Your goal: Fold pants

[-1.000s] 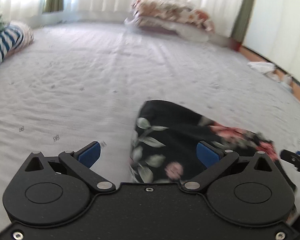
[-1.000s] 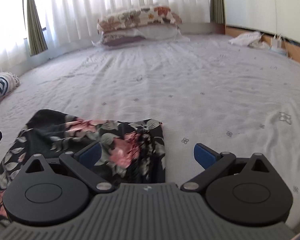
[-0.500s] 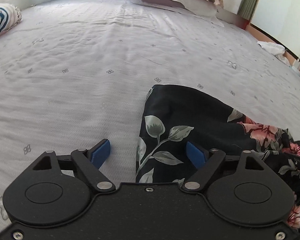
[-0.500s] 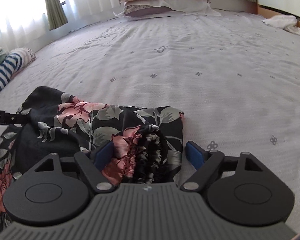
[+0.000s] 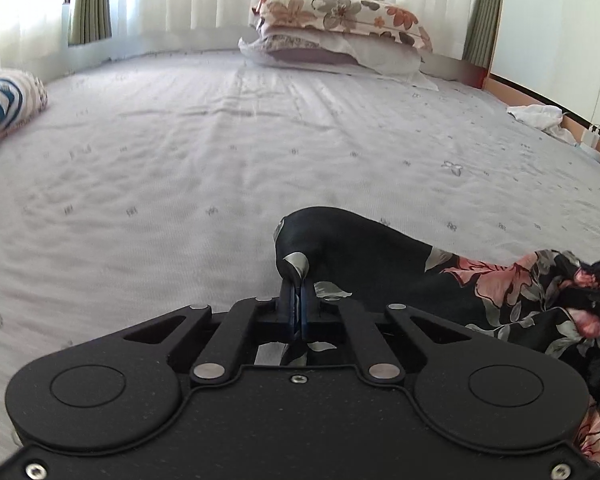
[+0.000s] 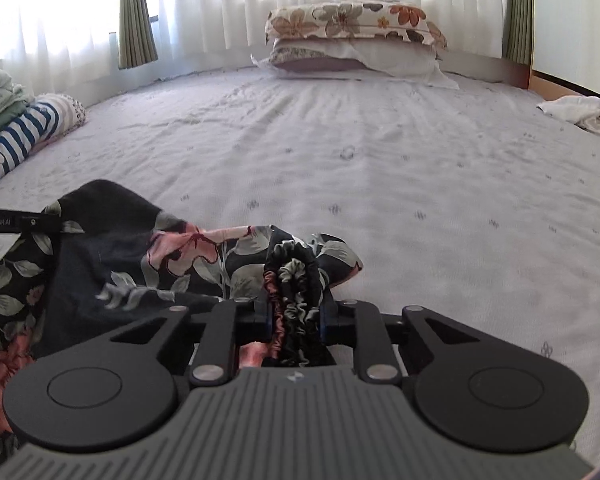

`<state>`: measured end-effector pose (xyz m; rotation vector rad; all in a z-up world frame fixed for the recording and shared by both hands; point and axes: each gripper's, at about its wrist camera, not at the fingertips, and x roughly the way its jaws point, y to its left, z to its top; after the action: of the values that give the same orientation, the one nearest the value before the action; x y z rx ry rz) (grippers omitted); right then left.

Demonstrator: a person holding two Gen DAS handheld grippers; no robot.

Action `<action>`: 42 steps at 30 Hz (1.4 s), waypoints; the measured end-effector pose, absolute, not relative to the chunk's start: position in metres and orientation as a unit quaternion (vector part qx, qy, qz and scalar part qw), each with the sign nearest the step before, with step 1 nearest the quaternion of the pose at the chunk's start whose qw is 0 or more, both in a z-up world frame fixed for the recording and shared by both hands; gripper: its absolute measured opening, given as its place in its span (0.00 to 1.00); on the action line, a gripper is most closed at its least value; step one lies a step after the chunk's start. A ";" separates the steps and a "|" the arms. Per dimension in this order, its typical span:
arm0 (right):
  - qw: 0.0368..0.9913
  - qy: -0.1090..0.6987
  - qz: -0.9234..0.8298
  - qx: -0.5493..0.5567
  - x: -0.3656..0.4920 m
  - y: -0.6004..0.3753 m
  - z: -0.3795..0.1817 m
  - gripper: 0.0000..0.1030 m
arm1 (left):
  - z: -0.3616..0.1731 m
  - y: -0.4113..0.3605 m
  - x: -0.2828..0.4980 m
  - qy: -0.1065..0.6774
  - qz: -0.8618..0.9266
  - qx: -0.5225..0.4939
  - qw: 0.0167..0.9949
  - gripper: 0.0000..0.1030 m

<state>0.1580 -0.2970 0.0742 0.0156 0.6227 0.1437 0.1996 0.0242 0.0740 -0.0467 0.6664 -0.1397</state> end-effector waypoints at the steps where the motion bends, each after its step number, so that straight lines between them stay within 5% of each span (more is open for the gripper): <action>1: 0.950 0.303 0.072 0.011 0.161 -0.297 0.079 0.22 | 0.077 0.024 0.199 0.324 -0.068 -0.021 0.944 0.03; 19: 0.950 0.305 0.066 0.010 0.223 -0.291 0.081 0.27 | 0.081 0.020 0.257 0.324 -0.024 -0.023 0.945 0.06; 22: 0.948 0.313 0.062 0.018 0.225 -0.293 0.075 0.51 | 0.066 0.016 0.265 0.351 -0.013 0.001 0.936 0.18; 25: 0.947 0.314 0.065 0.037 0.223 -0.297 0.072 0.61 | 0.061 0.014 0.261 0.350 -0.012 0.017 0.937 0.55; 34: 0.952 0.295 0.056 0.065 0.198 -0.304 0.086 0.77 | 0.073 0.013 0.233 0.353 -0.024 0.004 0.935 0.85; 42: 0.965 0.250 0.051 0.062 0.136 -0.291 0.106 0.88 | 0.085 0.021 0.178 0.365 -0.043 -0.058 0.928 0.93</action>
<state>0.1357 -0.2915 0.1059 0.1262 0.5059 0.1031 0.1777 0.0213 0.0849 -0.1197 0.7469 -0.0874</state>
